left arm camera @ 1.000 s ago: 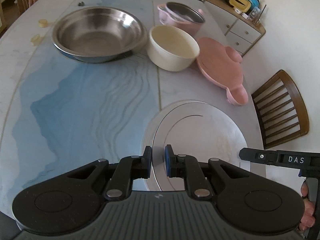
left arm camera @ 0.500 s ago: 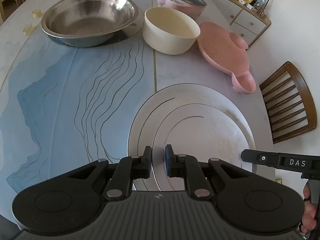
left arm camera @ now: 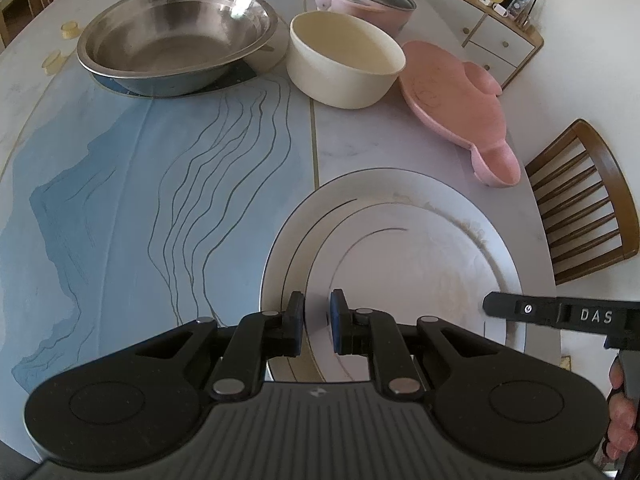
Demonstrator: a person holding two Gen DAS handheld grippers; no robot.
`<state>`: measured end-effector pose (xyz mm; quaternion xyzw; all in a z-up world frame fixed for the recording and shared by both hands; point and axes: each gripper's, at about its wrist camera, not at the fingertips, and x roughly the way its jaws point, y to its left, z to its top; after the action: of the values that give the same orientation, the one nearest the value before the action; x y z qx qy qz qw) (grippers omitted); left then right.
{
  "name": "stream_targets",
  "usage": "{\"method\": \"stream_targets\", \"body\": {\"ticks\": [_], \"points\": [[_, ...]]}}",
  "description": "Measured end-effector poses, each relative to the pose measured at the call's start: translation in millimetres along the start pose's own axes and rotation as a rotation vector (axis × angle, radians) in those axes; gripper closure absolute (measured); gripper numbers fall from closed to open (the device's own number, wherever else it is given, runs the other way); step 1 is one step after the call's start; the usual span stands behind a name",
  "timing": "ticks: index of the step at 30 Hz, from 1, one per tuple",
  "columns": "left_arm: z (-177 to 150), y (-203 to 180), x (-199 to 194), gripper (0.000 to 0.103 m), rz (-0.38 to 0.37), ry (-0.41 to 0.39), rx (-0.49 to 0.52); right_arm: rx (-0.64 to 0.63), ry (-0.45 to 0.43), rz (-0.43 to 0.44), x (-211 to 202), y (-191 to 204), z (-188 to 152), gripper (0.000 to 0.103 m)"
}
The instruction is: Organize plates and bowls
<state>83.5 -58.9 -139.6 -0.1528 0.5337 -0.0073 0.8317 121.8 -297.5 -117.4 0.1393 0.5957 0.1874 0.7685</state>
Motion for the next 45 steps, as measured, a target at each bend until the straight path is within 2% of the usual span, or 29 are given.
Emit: {"method": "stream_targets", "body": {"ticks": [16, 23, 28, 34, 38, 45], "points": [[0.9, 9.2, -1.5, 0.091, -0.04, 0.008, 0.013, -0.027, -0.005, 0.007, -1.5, -0.8, -1.1, 0.095], [-3.4, 5.7, -10.5, 0.091, -0.016, -0.023, 0.062, -0.063, 0.021, -0.01, 0.7, 4.7, 1.5, 0.094], [-4.5, 9.1, -13.9, 0.091, -0.024, -0.032, 0.036, -0.109, 0.025, -0.039, -1.3, 12.9, 2.9, 0.085], [-7.4, 5.4, -20.8, 0.091, -0.001, -0.049, 0.043, -0.16, 0.024, -0.064, -9.7, 17.2, 4.3, 0.082], [-10.2, 0.7, -32.9, 0.09, 0.003, -0.075, 0.054, -0.196, 0.012, -0.048, -21.2, 20.5, 3.5, 0.078], [-16.2, -11.8, -60.2, 0.09, 0.022, -0.134, 0.066, -0.349, -0.041, 0.0, -49.6, 41.7, -3.6, 0.075]]}}
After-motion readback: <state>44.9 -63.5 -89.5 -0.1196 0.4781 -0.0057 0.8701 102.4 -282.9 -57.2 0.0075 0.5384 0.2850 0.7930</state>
